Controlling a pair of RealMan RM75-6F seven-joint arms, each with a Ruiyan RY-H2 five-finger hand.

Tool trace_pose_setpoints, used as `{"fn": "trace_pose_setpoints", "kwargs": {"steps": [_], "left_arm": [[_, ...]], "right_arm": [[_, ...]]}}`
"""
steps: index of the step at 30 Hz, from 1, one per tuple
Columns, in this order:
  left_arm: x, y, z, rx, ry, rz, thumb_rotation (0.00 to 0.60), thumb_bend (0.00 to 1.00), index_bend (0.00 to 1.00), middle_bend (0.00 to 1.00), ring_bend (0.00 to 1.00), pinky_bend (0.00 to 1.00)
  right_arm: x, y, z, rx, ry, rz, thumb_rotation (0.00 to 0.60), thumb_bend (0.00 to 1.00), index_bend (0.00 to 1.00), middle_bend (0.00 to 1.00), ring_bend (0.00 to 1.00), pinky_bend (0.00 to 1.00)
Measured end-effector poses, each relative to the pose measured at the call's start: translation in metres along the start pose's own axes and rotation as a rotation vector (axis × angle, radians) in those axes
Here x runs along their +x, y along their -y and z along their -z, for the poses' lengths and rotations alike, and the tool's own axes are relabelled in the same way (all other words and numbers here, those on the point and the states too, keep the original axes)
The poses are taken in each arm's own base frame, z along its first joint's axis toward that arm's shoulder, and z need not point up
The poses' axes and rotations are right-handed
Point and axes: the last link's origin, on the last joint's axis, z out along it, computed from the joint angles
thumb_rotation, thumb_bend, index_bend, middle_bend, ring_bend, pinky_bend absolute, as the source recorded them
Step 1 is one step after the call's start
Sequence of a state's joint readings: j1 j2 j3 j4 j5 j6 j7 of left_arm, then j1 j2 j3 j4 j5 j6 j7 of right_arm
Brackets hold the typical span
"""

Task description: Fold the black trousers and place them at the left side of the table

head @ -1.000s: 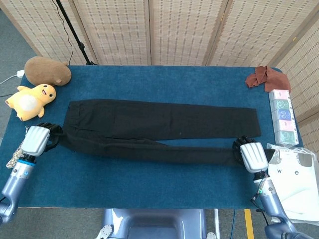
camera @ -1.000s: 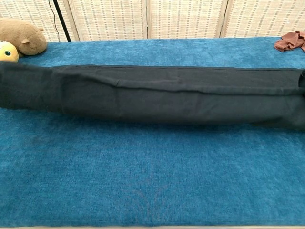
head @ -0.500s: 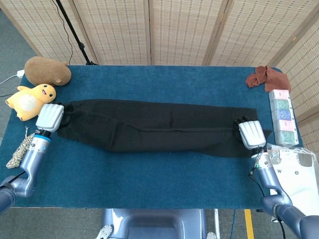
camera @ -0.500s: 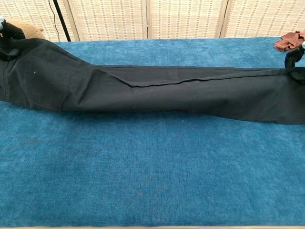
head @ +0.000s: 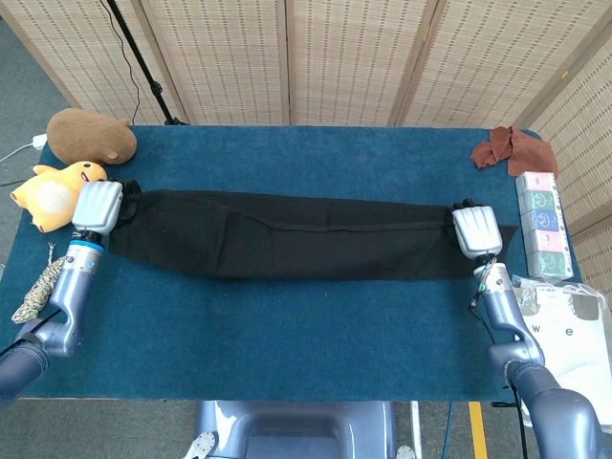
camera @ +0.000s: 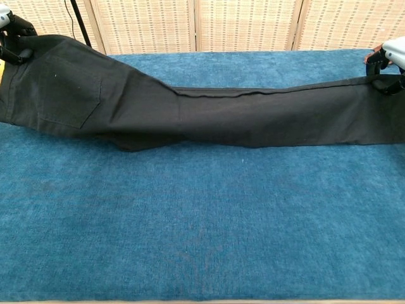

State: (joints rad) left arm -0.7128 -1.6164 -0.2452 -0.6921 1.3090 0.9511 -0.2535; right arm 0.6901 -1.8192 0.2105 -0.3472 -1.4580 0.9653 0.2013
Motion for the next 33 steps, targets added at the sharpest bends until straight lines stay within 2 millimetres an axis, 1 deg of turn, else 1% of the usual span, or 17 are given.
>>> {"fn": "trace_pose_setpoints", "kwargs": {"steps": [3, 12, 16, 33], "left_arm": [[-0.001, 0.002, -0.003, 0.015, -0.006, 0.004, 0.600, 0.59, 0.66, 0.68, 0.47, 0.48], [-0.010, 0.001, -0.008, 0.037, -0.007, 0.016, 0.600, 0.60, 0.66, 0.68, 0.46, 0.48], [-0.011, 0.001, -0.010, 0.042, -0.013, 0.022, 0.600, 0.60, 0.66, 0.68, 0.47, 0.48], [-0.010, 0.005, -0.016, 0.077, -0.020, 0.034, 0.600, 0.60, 0.66, 0.68, 0.47, 0.48]], "right_arm": [[-0.001, -0.003, -0.005, -0.019, 0.022, 0.013, 0.600, 0.78, 0.64, 0.47, 0.35, 0.51], [-0.008, -0.005, -0.019, -0.078, 0.112, 0.026, 0.600, 0.78, 0.64, 0.47, 0.35, 0.52], [-0.007, -0.004, -0.024, -0.086, 0.122, 0.039, 0.600, 0.78, 0.64, 0.47, 0.35, 0.52], [-0.003, 0.015, -0.042, -0.084, 0.147, 0.044, 0.600, 0.78, 0.64, 0.47, 0.35, 0.52]]}}
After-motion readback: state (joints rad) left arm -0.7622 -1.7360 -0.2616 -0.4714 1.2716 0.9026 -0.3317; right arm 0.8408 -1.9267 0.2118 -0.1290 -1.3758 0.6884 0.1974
